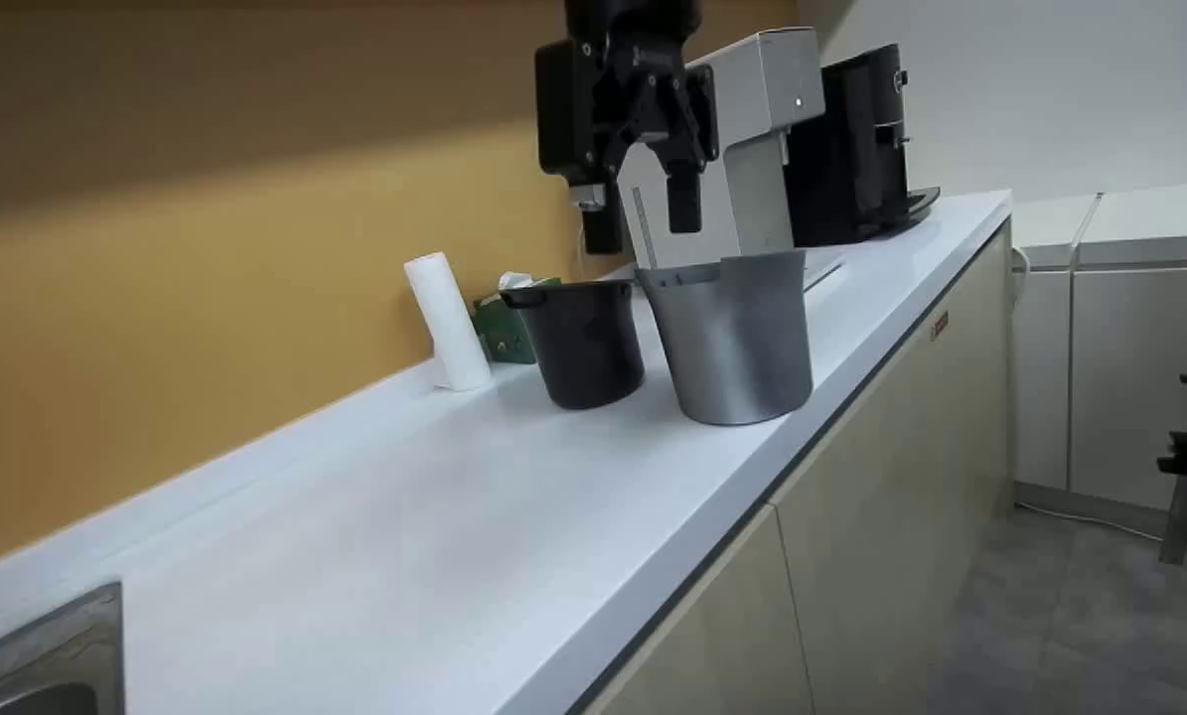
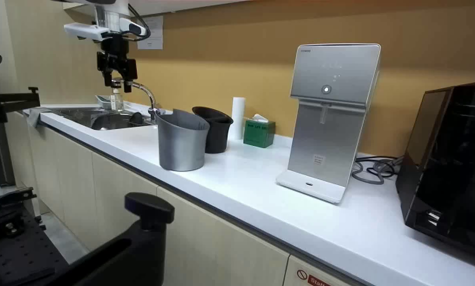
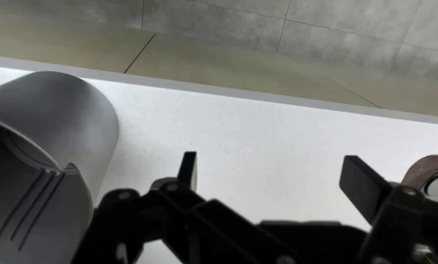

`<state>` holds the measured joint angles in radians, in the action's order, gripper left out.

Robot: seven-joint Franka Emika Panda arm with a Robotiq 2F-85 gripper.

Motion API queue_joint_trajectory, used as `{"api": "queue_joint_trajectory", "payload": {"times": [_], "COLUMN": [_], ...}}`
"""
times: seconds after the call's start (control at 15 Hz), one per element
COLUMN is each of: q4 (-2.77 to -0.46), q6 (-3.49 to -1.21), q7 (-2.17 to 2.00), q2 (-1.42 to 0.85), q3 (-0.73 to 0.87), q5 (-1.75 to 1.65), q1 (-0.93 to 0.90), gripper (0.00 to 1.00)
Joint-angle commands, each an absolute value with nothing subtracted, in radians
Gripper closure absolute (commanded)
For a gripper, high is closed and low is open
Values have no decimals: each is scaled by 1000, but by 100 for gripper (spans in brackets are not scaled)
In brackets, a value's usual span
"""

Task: Place the black can in the silver one

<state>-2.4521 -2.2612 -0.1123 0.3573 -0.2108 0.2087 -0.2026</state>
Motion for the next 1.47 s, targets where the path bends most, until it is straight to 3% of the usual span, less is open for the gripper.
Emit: {"api": "queue_joint_trajectory", "payload": {"times": [0.0,0.67,1.4], "q4": [-2450,-2450,-2259], "q6": [-2260,-2261,-2318], "q7": [-114,-114,-184], "q2": [357,357,266], "q3": [-206,-206,-217], "q5": [206,206,-146], "q1": [-208,-208,-67], "gripper": [0,0,0]}}
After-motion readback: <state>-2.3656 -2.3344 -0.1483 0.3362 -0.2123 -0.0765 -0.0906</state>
